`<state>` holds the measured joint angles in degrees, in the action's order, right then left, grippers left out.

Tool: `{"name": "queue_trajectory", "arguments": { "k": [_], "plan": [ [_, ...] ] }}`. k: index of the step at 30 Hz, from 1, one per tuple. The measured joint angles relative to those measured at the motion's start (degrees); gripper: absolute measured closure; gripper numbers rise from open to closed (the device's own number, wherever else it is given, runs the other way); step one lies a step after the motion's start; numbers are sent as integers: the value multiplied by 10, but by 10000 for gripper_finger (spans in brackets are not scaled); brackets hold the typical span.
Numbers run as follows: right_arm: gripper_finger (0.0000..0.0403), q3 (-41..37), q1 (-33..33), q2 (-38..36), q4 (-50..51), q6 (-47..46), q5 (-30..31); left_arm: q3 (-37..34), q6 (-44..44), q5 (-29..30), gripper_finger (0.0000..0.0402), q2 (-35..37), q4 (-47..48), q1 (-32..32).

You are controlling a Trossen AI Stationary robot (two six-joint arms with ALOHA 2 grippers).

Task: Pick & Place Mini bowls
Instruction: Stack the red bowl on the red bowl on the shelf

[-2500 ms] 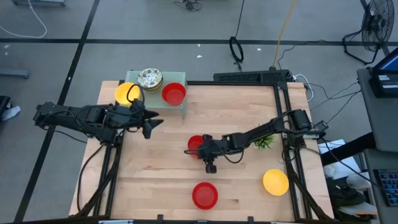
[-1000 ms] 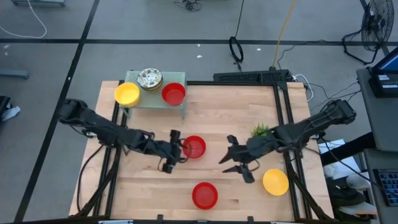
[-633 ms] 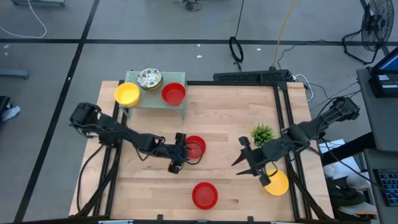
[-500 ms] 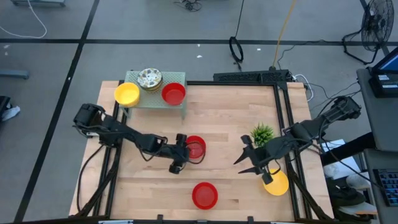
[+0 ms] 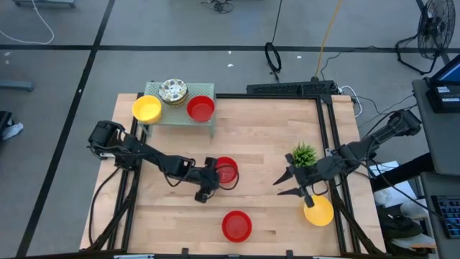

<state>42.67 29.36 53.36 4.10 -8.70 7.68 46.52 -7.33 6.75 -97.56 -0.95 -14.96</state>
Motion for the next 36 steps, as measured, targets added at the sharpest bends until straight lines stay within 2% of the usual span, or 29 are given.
{"name": "queue_trajectory", "arguments": {
  "k": [8,14,19,22,28,32,36],
  "plan": [
    [252,-55,0,-46,-63,-28,-2,0,5,-8,309,0,0,1],
    [252,-57,0,-59,-65,-27,-2,8,3,-8,390,0,0,1],
    [252,-57,0,-59,-65,-27,-2,47,1,-8,381,0,2,0],
    [252,-57,0,-59,-64,-27,-2,90,2,5,378,10,43,-1],
    [252,-57,0,-58,-62,-26,-2,209,1,100,395,31,189,2],
    [252,-57,0,-59,-62,-26,-2,285,13,186,381,50,305,16],
    [252,-57,0,-59,-65,-28,-2,343,54,215,383,75,404,50]
  ]
}}
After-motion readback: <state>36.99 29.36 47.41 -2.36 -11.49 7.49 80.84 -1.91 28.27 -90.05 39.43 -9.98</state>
